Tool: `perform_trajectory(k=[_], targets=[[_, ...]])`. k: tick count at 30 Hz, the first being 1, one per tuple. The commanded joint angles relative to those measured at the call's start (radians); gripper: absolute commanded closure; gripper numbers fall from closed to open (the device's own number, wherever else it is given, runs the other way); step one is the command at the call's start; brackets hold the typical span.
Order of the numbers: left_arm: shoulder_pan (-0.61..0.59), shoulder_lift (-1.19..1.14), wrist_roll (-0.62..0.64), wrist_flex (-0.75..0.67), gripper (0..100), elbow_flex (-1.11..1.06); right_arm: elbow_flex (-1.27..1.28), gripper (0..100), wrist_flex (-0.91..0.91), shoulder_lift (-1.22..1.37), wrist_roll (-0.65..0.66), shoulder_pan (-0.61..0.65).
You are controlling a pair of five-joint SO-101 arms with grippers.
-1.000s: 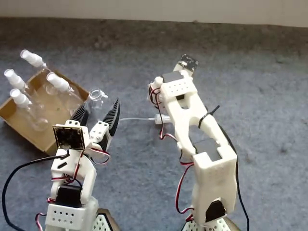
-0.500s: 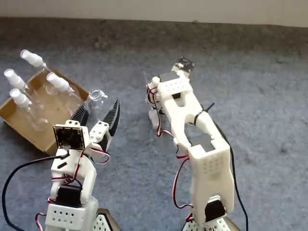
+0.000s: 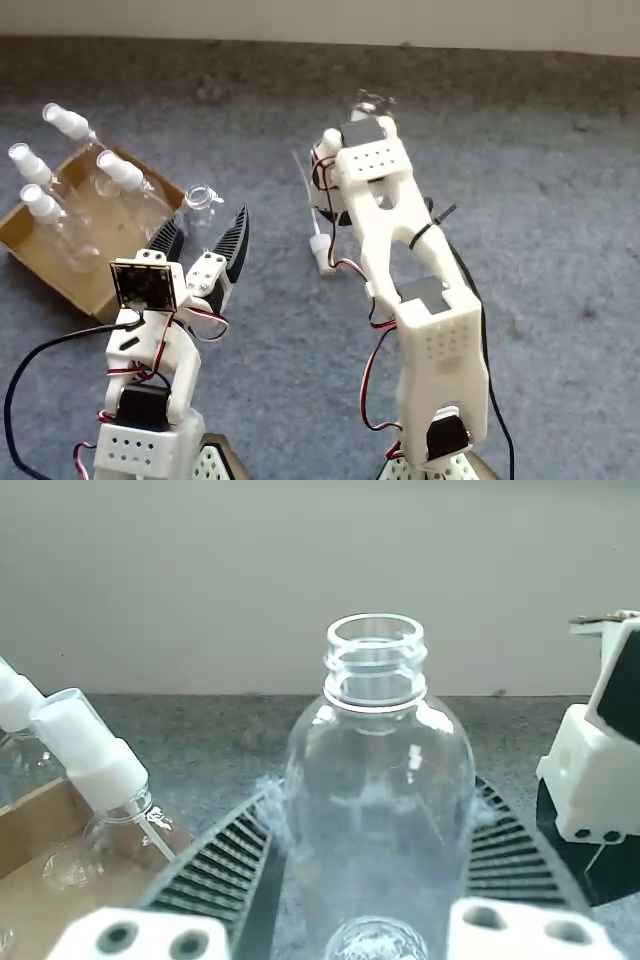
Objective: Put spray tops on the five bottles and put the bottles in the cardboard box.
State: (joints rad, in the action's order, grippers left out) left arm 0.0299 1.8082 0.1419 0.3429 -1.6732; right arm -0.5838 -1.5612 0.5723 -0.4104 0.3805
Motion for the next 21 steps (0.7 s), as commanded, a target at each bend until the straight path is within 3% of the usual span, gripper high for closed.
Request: perform_trajectory(k=[1,9,15,21], targets=[[-0.008,0.007,0.008,-0.026,86,-0.021,-0.128,97.1,-0.079,-0.027,0.149,0.028],[-0.008,0.007,0.008,-0.026,86,-0.021,-0.044,96.5,-0.077,-0.022,0.358,0.117],[-0.008,0.007,0.008,-0.026,86,-0.021,0.041,81.4,-0.081,-0.024,0.434,0.134],[-0.008,0.007,0.008,-0.026,86,-0.021,0.104,80.8,-0.077,-0.022,0.539,0.136]])
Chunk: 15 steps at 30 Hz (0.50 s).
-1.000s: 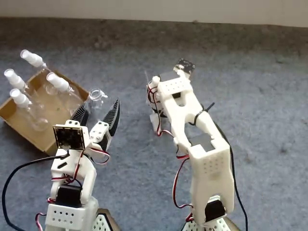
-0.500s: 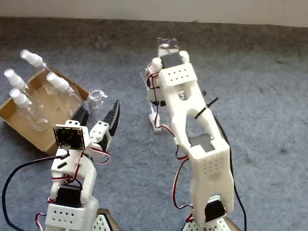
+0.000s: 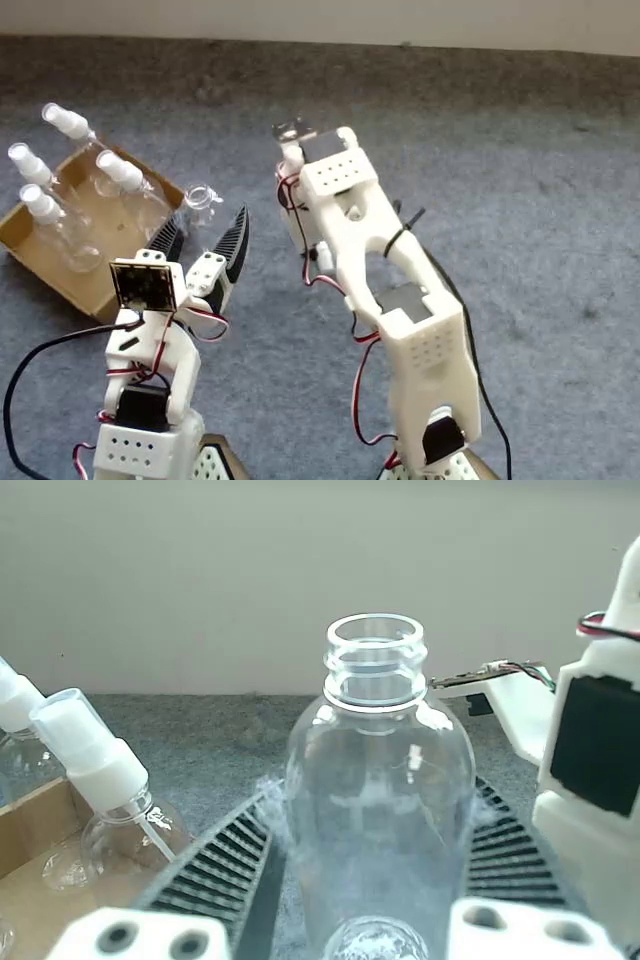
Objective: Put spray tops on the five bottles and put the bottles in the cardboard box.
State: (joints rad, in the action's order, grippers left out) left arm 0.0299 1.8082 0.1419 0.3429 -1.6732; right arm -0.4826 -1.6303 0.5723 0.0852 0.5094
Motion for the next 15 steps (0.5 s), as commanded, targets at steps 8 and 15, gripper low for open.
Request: perform_trajectory(k=[8,15], targets=[[-0.008,0.007,0.008,-0.026,86,-0.021,0.094,80.8,0.139,-0.022,0.066,0.008],[-0.008,0.007,0.008,-0.026,86,-0.021,0.163,81.3,0.243,-0.022,0.064,0.008]])
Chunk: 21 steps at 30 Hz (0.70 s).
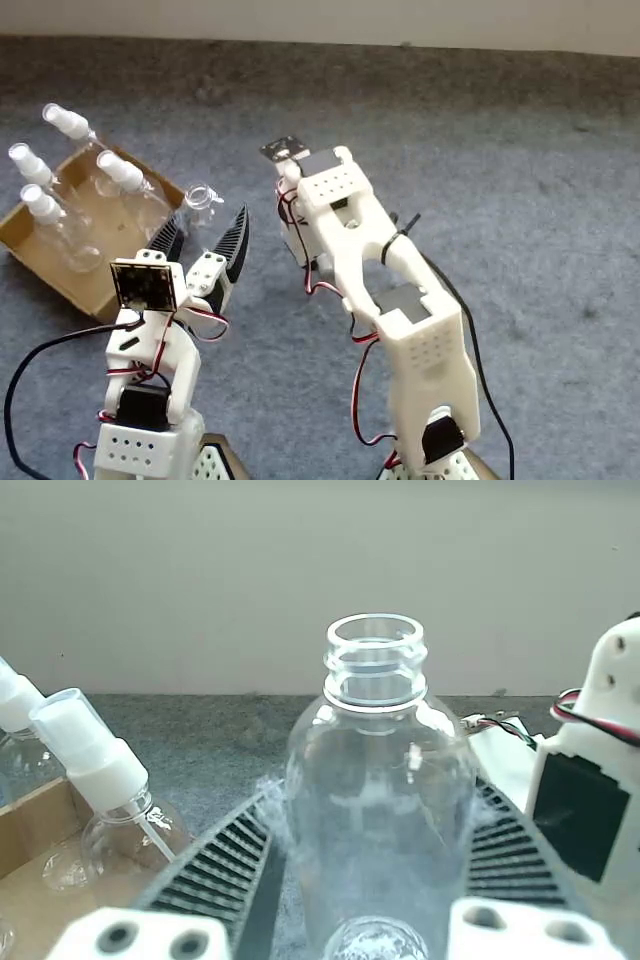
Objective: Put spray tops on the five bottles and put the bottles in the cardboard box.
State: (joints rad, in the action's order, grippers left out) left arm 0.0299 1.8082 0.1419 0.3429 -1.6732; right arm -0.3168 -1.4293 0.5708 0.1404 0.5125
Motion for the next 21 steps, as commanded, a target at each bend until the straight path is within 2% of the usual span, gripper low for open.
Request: perform_trajectory(k=[1,6,14,21], targets=[[-0.008,0.007,0.008,-0.026,86,-0.021,-0.001,82.8,0.047,-0.022,0.012,0.005],[-0.008,0.007,0.008,-0.026,86,-0.021,-0.001,99.6,0.047,-0.022,0.014,0.001],[-0.008,0.007,0.008,-0.026,86,-0.021,-0.007,99.4,0.03,-0.03,0.014,-0.128],[-0.008,0.007,0.008,-0.026,86,-0.021,-0.128,99.4,-0.157,-0.03,0.015,-0.242]])
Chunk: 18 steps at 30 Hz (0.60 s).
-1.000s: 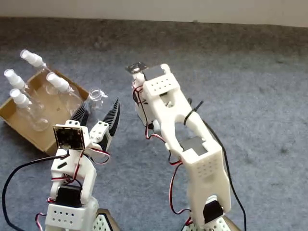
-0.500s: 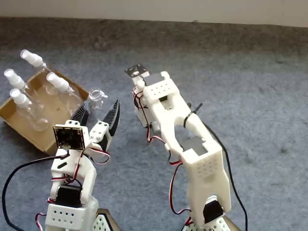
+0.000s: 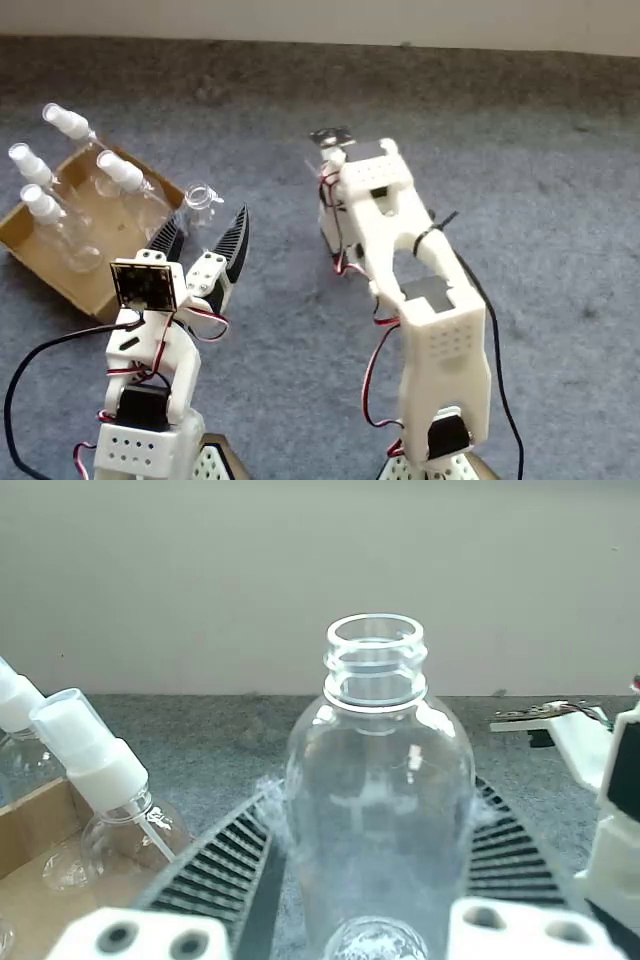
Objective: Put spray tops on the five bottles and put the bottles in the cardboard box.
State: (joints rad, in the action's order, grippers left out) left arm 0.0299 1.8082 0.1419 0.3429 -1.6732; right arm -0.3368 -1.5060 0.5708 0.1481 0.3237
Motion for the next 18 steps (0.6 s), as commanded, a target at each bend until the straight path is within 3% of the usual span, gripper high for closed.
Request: perform_trajectory(k=[1,5,10,18], targets=[[-0.008,0.007,0.008,-0.026,86,-0.021,-0.142,99.4,-0.116,-0.03,0.009,-0.067],[-0.008,0.007,0.008,-0.026,86,-0.021,-0.283,99.4,-0.249,-0.03,0.141,-0.117],[-0.008,0.007,0.008,-0.026,86,-0.021,-0.374,99.4,-0.262,-0.03,0.288,-0.173],[-0.008,0.007,0.008,-0.026,86,-0.021,-0.354,99.4,-0.262,-0.021,0.718,-0.251]])
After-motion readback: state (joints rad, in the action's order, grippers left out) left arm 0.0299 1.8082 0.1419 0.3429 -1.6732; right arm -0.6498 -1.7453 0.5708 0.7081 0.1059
